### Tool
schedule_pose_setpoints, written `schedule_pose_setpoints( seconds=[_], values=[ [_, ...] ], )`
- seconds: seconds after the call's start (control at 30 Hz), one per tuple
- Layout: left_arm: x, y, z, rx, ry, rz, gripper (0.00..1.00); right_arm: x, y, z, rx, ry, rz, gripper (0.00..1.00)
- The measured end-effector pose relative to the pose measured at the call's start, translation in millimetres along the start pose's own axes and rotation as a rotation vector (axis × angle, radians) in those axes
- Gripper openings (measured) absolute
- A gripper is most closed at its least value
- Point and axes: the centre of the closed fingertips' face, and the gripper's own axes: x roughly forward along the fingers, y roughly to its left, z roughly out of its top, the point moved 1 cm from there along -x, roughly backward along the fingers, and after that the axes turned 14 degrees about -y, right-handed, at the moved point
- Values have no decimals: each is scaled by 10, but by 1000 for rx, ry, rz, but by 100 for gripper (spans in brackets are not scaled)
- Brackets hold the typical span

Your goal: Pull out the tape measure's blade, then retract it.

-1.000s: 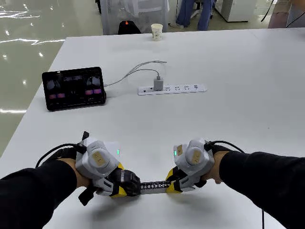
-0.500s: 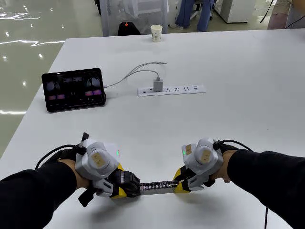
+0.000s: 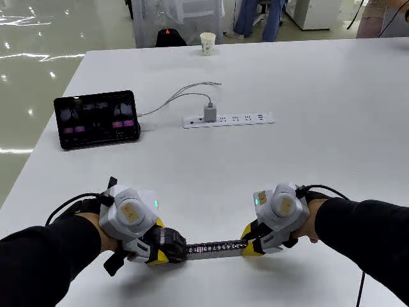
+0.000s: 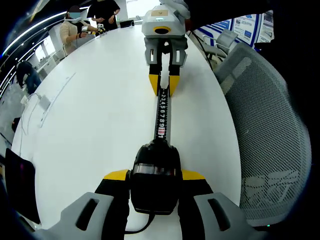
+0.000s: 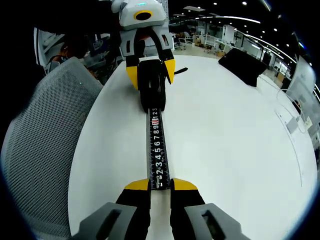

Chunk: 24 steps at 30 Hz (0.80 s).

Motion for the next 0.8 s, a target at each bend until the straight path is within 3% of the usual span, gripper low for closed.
schedule_pose_setpoints(
  seconds=[0.8],
  values=[
    [4, -4, -10, -3, 3, 6, 31, -122, -15, -125, 7, 6, -10, 11]
  ],
)
